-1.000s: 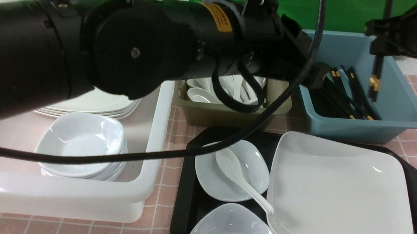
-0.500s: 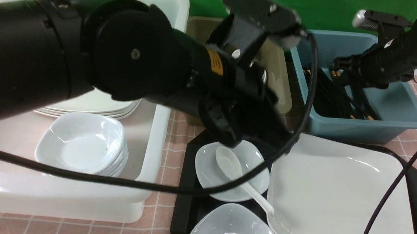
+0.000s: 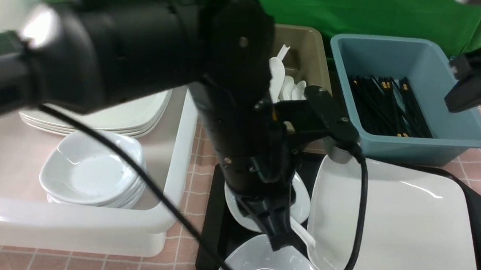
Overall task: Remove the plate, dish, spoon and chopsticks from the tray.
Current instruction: Use the left arm to grab a soup spoon from the plate
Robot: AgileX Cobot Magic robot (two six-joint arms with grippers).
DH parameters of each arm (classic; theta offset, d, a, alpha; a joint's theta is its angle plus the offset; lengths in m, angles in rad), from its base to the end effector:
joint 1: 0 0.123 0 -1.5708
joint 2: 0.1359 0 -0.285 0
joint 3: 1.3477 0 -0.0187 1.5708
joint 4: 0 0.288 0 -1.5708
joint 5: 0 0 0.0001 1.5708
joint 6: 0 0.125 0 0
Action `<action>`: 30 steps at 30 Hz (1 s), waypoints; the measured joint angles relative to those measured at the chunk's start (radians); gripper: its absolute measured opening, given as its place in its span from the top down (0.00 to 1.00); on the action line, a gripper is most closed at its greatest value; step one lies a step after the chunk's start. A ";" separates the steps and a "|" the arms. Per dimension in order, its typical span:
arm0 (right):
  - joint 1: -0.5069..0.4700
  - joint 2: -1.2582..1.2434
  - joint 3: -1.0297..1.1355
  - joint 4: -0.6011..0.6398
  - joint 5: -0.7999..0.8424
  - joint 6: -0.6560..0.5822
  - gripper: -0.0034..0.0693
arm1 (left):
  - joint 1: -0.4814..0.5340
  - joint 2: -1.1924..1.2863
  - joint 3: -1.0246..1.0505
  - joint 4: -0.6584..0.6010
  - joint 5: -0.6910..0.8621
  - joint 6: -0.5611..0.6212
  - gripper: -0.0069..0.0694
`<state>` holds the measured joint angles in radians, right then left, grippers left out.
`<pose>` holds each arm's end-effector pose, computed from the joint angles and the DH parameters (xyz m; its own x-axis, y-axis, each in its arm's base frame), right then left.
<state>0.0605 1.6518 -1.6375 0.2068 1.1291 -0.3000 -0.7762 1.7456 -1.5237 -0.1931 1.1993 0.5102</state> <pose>0.4063 0.0479 0.3345 -0.8139 -0.2551 -0.5220 -0.3293 0.9427 0.0529 0.2730 -0.2994 0.2548 -0.3206 0.9012 -0.2917 0.9462 0.3189 -0.0547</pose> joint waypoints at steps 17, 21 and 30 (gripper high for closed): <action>0.001 -0.667 0.574 0.096 -0.006 -0.045 0.91 | 0.008 0.252 -0.038 0.142 -0.295 0.392 0.57; 0.001 -0.714 0.578 0.097 -0.009 -0.046 0.91 | 0.008 0.270 -0.038 0.168 -0.331 0.400 0.43; 0.001 -0.722 0.578 0.103 -0.019 -0.046 0.91 | 0.008 0.288 -0.038 0.168 -0.290 0.454 0.37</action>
<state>0.0614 0.9300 -1.0594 0.3094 1.1098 -0.3457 -0.7679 2.0339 -1.5617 -0.0249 0.9097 0.9641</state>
